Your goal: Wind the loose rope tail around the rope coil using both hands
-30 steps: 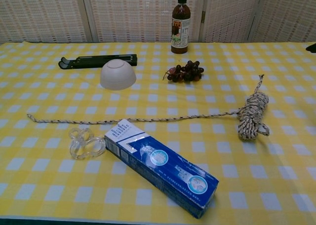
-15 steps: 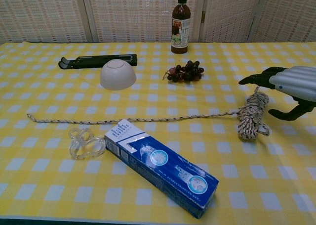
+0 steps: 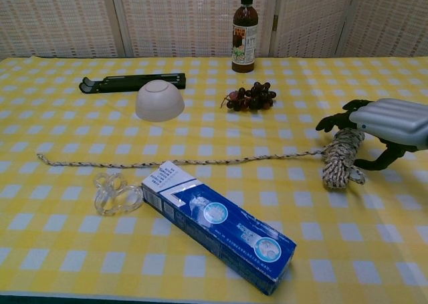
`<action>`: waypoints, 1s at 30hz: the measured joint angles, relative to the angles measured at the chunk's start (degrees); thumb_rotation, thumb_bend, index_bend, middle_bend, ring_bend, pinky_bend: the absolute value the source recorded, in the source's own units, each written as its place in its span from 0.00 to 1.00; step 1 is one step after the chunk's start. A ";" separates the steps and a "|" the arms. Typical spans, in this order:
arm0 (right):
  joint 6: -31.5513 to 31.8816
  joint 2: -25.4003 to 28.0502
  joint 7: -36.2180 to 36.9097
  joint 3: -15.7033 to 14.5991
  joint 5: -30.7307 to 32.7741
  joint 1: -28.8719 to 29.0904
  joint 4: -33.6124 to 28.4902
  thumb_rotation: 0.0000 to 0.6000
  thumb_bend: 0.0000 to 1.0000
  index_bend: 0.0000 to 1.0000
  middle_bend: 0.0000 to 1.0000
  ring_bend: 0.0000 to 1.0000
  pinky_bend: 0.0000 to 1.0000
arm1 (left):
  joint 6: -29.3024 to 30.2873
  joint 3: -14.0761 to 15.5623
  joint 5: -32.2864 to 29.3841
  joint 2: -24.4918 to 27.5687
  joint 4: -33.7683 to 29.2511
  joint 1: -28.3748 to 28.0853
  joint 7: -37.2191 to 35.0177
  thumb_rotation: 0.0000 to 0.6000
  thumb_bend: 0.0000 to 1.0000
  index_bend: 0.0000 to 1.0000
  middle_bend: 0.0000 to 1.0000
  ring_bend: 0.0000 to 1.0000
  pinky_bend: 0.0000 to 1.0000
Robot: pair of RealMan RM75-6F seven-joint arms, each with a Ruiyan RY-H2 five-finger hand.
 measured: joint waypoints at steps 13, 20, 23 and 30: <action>0.23 -0.93 2.02 -0.69 -0.61 2.10 3.13 1.00 0.40 0.52 0.43 0.44 0.29 | 0.60 -0.36 0.70 -0.17 0.76 -0.14 -0.89 1.00 0.17 0.05 0.00 0.00 0.00; 2.28 -0.38 4.59 -1.07 -2.24 3.07 3.58 1.00 0.40 0.69 0.56 0.60 0.48 | 1.01 -1.21 3.59 -0.64 2.09 -1.79 -3.31 1.00 0.17 0.14 0.10 0.08 0.00; 3.25 0.53 5.70 -1.16 -3.08 3.69 3.11 1.00 0.40 0.75 0.60 0.65 0.51 | 0.45 -1.83 4.73 -0.82 2.63 -3.30 -4.73 1.00 0.17 0.18 0.15 0.13 0.01; 4.43 3.14 6.76 -0.59 -3.73 5.11 0.23 1.00 0.40 0.81 0.64 0.69 0.53 | -4.10 -3.42 5.61 -1.30 3.70 -8.02 -6.33 1.00 0.21 0.31 0.27 0.25 0.15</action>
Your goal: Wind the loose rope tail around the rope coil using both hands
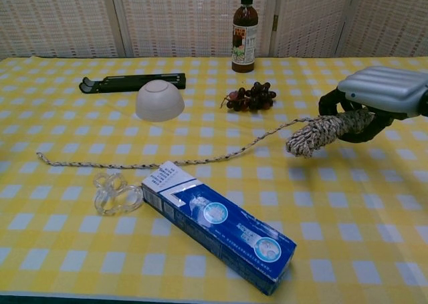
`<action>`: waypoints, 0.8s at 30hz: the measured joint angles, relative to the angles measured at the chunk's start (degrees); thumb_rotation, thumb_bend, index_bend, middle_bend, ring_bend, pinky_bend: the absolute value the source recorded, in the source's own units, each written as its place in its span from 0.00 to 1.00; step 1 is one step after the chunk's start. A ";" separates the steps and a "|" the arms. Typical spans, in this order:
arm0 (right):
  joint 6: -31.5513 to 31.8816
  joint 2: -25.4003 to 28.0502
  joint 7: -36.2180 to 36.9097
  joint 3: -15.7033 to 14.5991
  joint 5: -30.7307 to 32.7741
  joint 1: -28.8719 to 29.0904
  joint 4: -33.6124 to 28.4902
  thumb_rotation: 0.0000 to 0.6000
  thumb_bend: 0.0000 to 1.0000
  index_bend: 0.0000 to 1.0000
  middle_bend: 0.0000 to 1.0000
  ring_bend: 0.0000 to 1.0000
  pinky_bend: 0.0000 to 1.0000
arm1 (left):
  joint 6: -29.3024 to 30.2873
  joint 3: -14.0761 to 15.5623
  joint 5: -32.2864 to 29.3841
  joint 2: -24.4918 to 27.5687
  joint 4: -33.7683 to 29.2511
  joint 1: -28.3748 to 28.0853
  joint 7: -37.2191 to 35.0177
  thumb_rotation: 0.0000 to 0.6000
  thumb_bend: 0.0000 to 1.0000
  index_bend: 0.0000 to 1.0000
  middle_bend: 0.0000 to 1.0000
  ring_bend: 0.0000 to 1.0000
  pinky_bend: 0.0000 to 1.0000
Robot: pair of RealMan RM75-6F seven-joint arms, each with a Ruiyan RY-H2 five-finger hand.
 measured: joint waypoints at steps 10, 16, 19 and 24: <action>0.99 1.20 0.80 1.20 1.54 0.54 -3.31 1.00 0.40 0.83 0.66 0.73 0.56 | -9.46 -2.42 -1.60 -5.52 6.41 -8.73 3.22 1.00 0.26 0.49 0.51 0.48 0.45; 0.76 1.50 -1.18 2.13 3.58 0.57 -4.48 1.00 0.40 0.83 0.66 0.73 0.56 | -14.33 -2.94 -4.19 -9.84 10.66 -12.44 6.20 1.00 0.29 0.53 0.59 0.53 0.52; 0.37 1.57 -2.23 2.69 4.86 0.60 -5.08 1.00 0.40 0.83 0.66 0.74 0.56 | -15.25 -2.90 -5.28 -11.90 12.69 -13.26 6.78 1.00 0.32 0.54 0.64 0.57 0.56; -1.05 1.42 -4.16 3.20 6.67 0.91 -5.51 1.00 0.40 0.83 0.66 0.74 0.56 | -17.05 -2.31 -6.80 -14.97 15.04 -14.45 6.64 1.00 0.35 0.55 0.73 0.64 0.64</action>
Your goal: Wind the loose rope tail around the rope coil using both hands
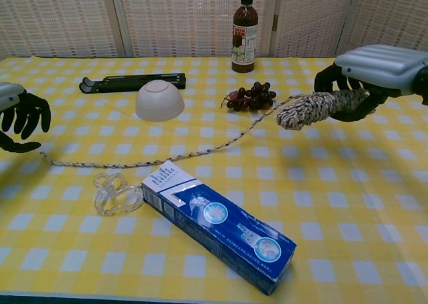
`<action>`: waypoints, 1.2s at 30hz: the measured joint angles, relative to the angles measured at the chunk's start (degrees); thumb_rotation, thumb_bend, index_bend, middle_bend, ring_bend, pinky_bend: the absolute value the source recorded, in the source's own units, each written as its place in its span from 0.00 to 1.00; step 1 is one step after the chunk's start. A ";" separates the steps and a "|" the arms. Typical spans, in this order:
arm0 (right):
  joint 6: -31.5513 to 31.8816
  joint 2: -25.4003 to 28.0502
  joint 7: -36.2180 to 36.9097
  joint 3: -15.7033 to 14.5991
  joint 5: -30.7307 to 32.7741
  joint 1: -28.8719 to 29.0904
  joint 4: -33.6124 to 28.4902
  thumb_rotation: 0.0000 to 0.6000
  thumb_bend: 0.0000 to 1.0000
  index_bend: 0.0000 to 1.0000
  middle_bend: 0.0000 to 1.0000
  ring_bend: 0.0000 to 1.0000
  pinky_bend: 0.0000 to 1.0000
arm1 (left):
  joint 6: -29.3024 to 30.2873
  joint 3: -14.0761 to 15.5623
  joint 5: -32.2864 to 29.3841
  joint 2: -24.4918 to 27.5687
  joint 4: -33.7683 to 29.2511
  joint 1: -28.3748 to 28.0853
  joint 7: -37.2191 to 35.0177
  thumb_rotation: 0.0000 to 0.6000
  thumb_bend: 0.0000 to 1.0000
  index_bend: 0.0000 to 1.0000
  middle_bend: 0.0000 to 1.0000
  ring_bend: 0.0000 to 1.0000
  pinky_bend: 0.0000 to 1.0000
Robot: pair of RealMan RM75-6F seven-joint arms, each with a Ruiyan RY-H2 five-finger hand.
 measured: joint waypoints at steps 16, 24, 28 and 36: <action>-1.56 -1.26 -1.54 0.53 2.32 0.77 0.00 1.00 0.40 0.83 0.66 0.73 0.56 | -2.77 1.24 -2.10 -4.86 3.61 -2.27 0.56 1.00 0.37 0.58 0.86 0.76 0.68; -1.74 -1.68 -1.47 0.19 2.50 0.78 0.20 1.00 0.40 0.83 0.66 0.74 0.56 | -4.07 1.67 -3.45 -5.35 3.87 -2.83 1.41 1.00 0.38 0.57 0.86 0.76 0.68; -1.68 -1.82 -1.39 0.13 2.58 0.74 0.35 1.00 0.40 0.83 0.66 0.74 0.56 | -5.70 1.61 -4.90 -5.37 4.13 -3.27 1.77 1.00 0.40 0.57 0.86 0.76 0.68; -1.78 -1.84 -1.41 0.06 2.71 0.84 0.42 1.00 0.40 0.84 0.66 0.74 0.56 | -7.48 1.83 -6.78 -4.76 3.57 -3.91 2.90 1.00 0.44 0.55 0.86 0.76 0.68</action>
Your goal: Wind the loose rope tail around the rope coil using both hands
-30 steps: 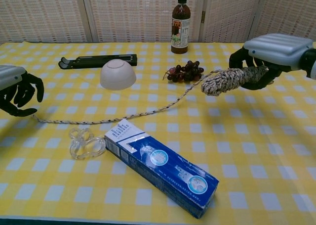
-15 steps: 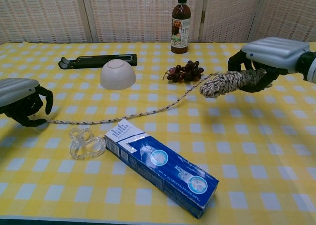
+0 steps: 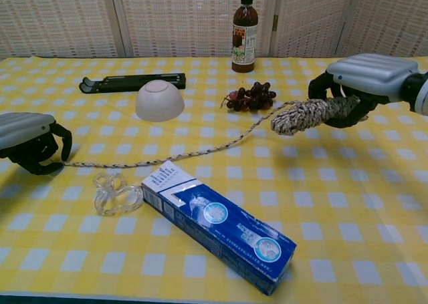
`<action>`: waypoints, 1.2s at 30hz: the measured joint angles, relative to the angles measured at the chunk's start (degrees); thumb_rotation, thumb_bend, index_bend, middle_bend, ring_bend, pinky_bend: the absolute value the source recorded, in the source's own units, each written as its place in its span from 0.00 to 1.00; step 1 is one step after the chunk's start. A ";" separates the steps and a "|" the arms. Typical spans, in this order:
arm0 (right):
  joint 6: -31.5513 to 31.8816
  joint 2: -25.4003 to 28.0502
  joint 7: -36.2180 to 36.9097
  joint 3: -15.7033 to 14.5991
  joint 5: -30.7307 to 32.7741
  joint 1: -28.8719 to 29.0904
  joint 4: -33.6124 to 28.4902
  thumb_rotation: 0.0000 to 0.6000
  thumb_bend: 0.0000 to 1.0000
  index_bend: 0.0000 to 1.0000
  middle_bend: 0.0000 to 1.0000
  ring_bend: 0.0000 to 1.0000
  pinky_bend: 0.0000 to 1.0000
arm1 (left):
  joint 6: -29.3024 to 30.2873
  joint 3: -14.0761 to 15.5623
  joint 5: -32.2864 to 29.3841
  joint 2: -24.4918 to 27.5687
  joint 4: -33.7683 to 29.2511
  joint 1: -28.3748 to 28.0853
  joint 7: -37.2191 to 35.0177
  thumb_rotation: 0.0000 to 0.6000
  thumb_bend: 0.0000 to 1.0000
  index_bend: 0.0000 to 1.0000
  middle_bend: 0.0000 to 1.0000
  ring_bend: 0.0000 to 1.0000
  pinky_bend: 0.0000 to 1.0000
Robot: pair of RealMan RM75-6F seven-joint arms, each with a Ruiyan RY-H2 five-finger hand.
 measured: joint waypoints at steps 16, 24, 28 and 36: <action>-0.13 -0.23 0.43 -0.16 0.20 0.01 0.53 1.00 0.40 0.84 0.66 0.74 0.56 | -1.02 0.26 -2.07 0.00 -0.62 -0.75 1.57 1.00 0.44 0.56 0.86 0.76 0.68; -0.08 -0.45 0.82 -0.28 0.34 -0.16 0.96 1.00 0.40 0.84 0.66 0.74 0.56 | -0.17 0.29 -1.76 -1.27 0.86 -0.81 0.75 1.00 0.45 0.63 0.87 0.76 0.69; 0.14 -0.41 1.18 -0.26 0.36 -0.29 0.91 1.00 0.40 0.85 0.67 0.74 0.56 | 0.20 0.27 -1.51 -1.44 1.05 -0.81 0.19 1.00 0.48 0.64 0.87 0.77 0.69; 2.23 -0.10 6.68 0.09 -0.73 -0.68 -0.20 1.00 0.40 0.86 0.68 0.76 0.58 | 2.36 -1.40 -0.51 2.41 -3.19 -0.70 -3.68 1.00 0.51 0.65 0.88 0.77 0.70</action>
